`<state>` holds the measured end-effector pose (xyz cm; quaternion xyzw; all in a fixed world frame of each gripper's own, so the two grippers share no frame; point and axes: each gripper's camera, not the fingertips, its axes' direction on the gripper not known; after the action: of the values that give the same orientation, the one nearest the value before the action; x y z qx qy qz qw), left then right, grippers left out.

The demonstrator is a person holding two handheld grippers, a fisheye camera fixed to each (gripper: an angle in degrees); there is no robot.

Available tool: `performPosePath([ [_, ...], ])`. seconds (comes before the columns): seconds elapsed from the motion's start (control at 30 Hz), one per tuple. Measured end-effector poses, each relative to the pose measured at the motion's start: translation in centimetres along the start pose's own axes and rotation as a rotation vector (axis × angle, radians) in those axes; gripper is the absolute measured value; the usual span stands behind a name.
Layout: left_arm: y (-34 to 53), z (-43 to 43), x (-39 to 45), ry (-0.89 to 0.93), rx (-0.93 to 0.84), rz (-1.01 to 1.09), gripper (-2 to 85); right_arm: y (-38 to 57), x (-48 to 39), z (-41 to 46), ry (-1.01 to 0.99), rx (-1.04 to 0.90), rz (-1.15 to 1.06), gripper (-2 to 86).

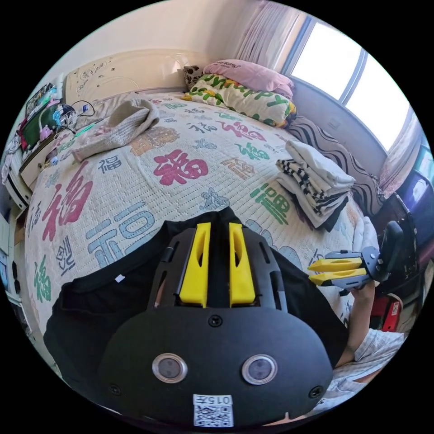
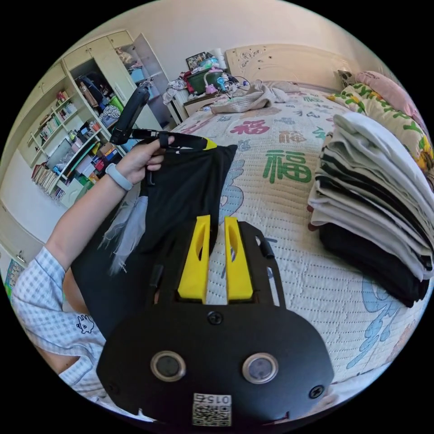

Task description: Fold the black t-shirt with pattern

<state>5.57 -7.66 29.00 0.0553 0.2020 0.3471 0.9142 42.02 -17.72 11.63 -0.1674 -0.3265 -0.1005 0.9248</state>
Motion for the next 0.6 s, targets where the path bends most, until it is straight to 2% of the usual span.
performPosePath([
  [0.1,3.3,-5.0,0.6,0.033,0.041,0.051,7.4,-0.4,-3.3,-0.5,-0.058,0.004,-0.179,6.1],
  [0.23,9.5,-7.2,1.2,-0.056,-0.089,0.090,8.1,-1.1,-8.7,3.7,-0.097,-0.181,-0.380,7.6],
  [0.33,11.9,-6.9,0.6,-0.083,-0.128,0.067,7.2,-1.0,-10.9,7.2,-0.015,-0.288,-0.430,6.1],
  [0.4,12.4,-6.5,0.1,-0.053,-0.140,0.047,5.6,-0.7,-11.5,8.2,0.027,-0.286,-0.456,4.1],
  [0.6,13.7,-10.5,0.5,-0.015,0.011,0.050,0.6,-1.1,-10.1,8.7,-0.094,-0.264,-0.404,-0.4],
])
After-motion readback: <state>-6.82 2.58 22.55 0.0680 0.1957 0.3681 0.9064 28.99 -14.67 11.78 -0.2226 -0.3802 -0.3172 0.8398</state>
